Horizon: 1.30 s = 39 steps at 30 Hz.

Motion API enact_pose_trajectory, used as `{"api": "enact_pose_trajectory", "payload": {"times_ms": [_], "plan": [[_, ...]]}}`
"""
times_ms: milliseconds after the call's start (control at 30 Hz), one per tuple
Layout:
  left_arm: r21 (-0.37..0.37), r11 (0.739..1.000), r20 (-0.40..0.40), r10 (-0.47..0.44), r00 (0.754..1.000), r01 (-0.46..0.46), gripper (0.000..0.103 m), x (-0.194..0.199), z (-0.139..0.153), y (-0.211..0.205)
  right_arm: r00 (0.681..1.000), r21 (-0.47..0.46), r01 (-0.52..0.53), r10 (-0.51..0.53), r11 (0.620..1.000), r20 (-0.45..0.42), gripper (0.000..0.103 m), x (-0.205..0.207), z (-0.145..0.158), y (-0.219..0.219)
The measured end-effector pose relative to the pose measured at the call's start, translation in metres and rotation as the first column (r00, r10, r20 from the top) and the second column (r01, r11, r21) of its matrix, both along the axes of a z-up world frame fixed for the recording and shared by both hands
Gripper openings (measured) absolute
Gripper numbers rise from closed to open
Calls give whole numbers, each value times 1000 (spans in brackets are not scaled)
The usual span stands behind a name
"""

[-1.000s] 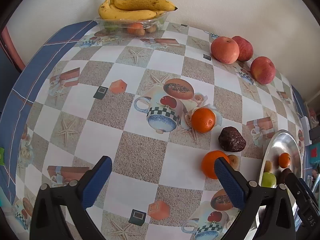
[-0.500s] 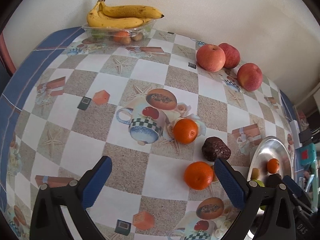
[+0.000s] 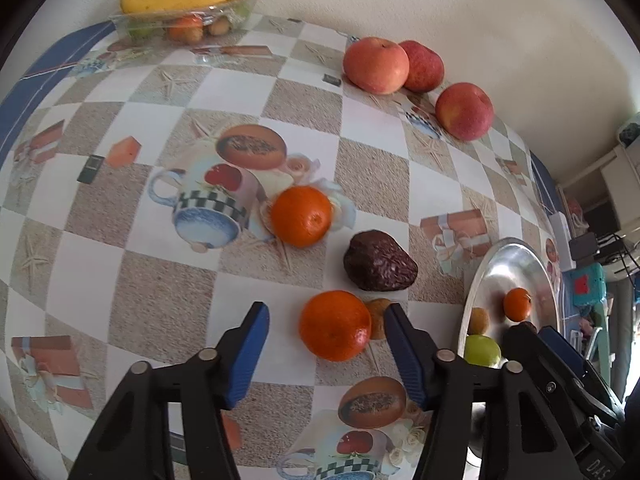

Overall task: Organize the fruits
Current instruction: 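Grasp a small brown round fruit with the right tool while the left tool grasps a tangerine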

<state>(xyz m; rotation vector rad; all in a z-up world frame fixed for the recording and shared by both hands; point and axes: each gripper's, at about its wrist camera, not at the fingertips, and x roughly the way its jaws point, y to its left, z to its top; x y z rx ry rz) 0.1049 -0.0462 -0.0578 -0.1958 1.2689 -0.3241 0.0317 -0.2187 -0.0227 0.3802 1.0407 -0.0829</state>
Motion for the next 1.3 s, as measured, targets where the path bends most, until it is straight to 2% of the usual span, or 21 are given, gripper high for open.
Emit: {"api": "enact_pose_trajectory", "payload": {"times_ms": [67, 133, 333, 533, 667, 733, 800, 867, 933, 1000, 1167, 1300], "plan": [[4, 1000, -4, -7, 1000, 7, 54, -1, -2, -2, 1000, -1, -2, 2, 1000, 0, 97, 0, 0, 0], [-1, 1000, -13, -8, 1000, 8, 42, -1, -3, -3, 1000, -2, -3, 3, 1000, 1, 97, 0, 1, 0], [-52, 998, -47, 15, 999, -18, 40, -1, -2, 3, 1000, -8, -5, 5, 1000, 3, 97, 0, 2, 2], [-40, 995, -18, 96, 995, -97, 40, 3, 11, 27, 999, -10, -46, 46, 999, 8, 96, 6, 3, 14], [-48, 985, -6, 168, 986, -168, 40, 10, 16, 51, 996, 24, -92, 91, 995, 15, 74, 12, 2, 29], [-67, 978, -22, 197, 980, -198, 40, 13, 15, 61, 993, 32, -118, 117, 993, 19, 73, 16, 3, 39], [-81, 972, -39, 217, 975, -220, 40, 14, 13, 69, 989, 43, -145, 145, 988, 24, 59, 19, 3, 48], [-91, 968, -50, 231, 972, -235, 40, 15, 11, 74, 985, 42, -171, 170, 984, 21, 52, 23, 2, 57], [-98, 965, -54, 241, 969, -245, 40, 16, 11, 77, 980, 25, -197, 197, 980, 2, 49, 27, -1, 67], [-95, 963, -52, 247, 968, -251, 40, 18, 10, 77, 974, 6, -224, 224, 975, -23, 42, 32, -7, 75], [-91, 965, -54, 243, 968, -247, 40, 19, 9, 76, 966, -36, -246, 242, 969, -86, 41, 39, -23, 82], [-86, 966, -57, 239, 969, -244, 40, 19, 8, 75, 963, -36, -248, 242, 968, -116, 34, 43, -33, 82]]}}
